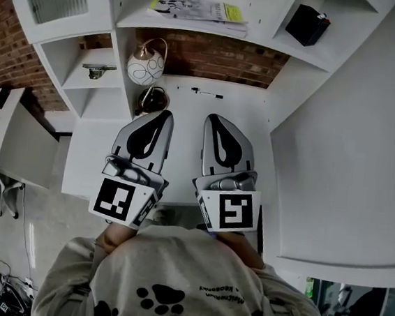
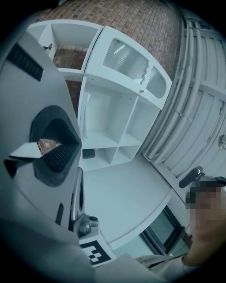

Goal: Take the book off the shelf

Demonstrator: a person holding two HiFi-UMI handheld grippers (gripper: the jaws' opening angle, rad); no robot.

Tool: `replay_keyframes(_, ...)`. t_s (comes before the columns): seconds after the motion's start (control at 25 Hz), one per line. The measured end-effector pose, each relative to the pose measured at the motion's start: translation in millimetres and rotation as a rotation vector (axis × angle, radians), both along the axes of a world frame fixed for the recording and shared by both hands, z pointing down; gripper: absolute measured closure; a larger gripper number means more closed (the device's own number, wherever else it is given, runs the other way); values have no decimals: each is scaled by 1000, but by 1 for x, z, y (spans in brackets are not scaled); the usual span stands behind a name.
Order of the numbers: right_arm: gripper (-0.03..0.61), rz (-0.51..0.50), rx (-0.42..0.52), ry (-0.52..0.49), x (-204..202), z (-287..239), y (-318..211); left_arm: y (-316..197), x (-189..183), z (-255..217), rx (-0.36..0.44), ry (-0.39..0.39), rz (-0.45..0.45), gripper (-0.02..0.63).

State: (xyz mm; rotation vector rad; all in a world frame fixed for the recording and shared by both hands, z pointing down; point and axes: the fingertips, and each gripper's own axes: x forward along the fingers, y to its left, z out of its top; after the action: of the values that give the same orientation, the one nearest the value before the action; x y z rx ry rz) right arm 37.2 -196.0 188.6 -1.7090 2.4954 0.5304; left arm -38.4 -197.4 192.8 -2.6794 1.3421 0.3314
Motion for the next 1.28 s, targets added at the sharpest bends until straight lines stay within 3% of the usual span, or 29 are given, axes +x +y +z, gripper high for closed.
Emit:
replay_keyframes(0.4, 560, 61, 19, 32, 1, -6, -54, -57, -3, -11, 32, -6, 37, 607)
replay_keyframes(0.92, 561, 30, 39, 29, 8, -32, -110, -107, 10, -34, 68, -20, 31, 606)
replay_keyframes(1.28, 560, 32, 45, 85, 10, -35, -150, -148, 9, -39, 105, -133, -26, 607)
